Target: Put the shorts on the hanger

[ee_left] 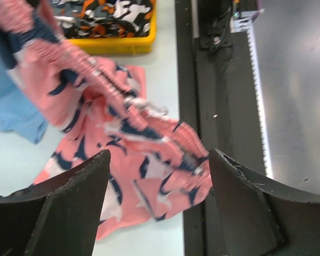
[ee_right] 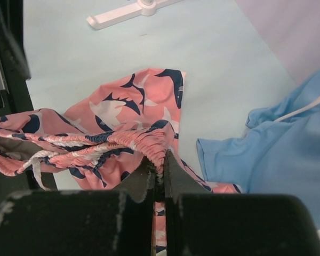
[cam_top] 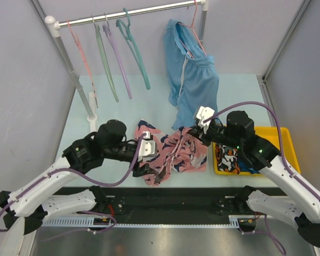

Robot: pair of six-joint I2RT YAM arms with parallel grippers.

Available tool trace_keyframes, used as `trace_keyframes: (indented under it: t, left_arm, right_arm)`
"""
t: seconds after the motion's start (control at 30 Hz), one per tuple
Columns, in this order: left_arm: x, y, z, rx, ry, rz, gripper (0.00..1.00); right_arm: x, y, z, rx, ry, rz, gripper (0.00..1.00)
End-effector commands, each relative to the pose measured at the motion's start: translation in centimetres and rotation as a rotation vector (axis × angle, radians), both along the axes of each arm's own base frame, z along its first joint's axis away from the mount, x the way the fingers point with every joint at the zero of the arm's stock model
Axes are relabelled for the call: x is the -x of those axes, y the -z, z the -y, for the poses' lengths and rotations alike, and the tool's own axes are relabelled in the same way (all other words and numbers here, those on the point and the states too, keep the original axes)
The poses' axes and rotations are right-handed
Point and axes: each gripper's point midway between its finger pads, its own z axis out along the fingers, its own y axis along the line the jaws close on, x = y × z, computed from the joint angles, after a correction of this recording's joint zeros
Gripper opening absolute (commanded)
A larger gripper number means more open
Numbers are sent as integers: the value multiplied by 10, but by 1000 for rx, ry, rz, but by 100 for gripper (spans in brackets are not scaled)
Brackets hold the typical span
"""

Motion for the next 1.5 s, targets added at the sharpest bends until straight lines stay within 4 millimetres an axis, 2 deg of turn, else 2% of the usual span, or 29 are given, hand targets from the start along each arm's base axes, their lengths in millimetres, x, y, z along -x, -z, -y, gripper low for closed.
trace_keyframes:
  t: [0.0,0.1,0.13,0.17,0.2,0.33,0.47,0.5,0.57,0.6,0.63,0.67,0.7,0.73,0.8,0.97,1.17,1.2,1.23,1.27,1.3,1.37,1.4,1.43,1.47]
  left_arm:
    - [6,-6,18,41,-6,-73,79]
    - [3,4,26,33,-32,-128,79]
    - [2,10,29,21,-48,-154,83]
    - [-1,10,32,32,-62,-148,83]
    - [-14,12,31,26,-127,-125,83]
    - [-40,24,27,6,-270,-79,77]
    - [-44,35,29,-9,-305,-107,74]
    - [-48,43,27,-25,-327,-102,66]
    - [-69,45,18,-29,-410,-80,51]
    - [-76,47,16,-35,-436,-90,36]
    - [-80,50,11,-54,-454,-106,31]
    - [-83,49,8,-55,-451,-135,26]
    - [-85,45,9,-53,-443,-149,16]
    - [-85,45,5,-57,-443,-167,12]
    - [-79,33,1,-15,-421,-144,1]
    - [-81,8,-16,54,-437,-9,0]
    - [-85,9,-23,20,-451,14,0]
    - [-81,2,-20,27,-407,27,1]
    - [-68,0,-15,25,-333,-5,9]
    - [-65,-6,-12,32,-304,-7,23]
    - [-66,-27,-10,71,-300,17,40]
    - [-74,-52,-9,112,-328,67,46]
    - [-80,-77,-8,153,-347,102,51]
    - [-85,-92,-8,176,-368,124,53]
    - [-91,-106,-9,192,-397,140,60]
  right_arm:
    - [-11,-25,-2,-65,47,52,0]
    - [-14,-27,-1,-61,63,60,0]
    - [-15,-26,0,-59,65,60,0]
    - [-14,-27,0,-59,64,60,0]
    - [-13,-28,0,-60,62,61,0]
    - [-9,-28,1,-61,46,65,0]
    - [-7,-26,2,-57,47,59,0]
    - [-6,-25,2,-55,43,60,0]
    - [-5,-26,4,-51,39,68,0]
    - [-4,-26,5,-47,37,69,0]
    - [-3,-28,7,-46,38,75,0]
    - [-1,-27,8,-36,32,78,0]
    - [0,-26,8,-31,28,79,0]
    - [2,-27,10,-27,25,85,0]
    - [5,-24,11,-12,10,88,0]
    - [16,-9,16,61,-44,93,0]
    - [32,8,15,110,-127,46,0]
    - [31,6,15,109,-124,44,0]
    - [29,6,14,102,-112,31,0]
    - [26,5,13,94,-95,22,0]
    - [22,2,14,89,-73,24,0]
    - [20,-1,12,80,-66,20,0]
    - [18,0,11,79,-62,16,0]
    - [17,0,10,80,-61,11,0]
    - [16,0,9,77,-58,4,0]
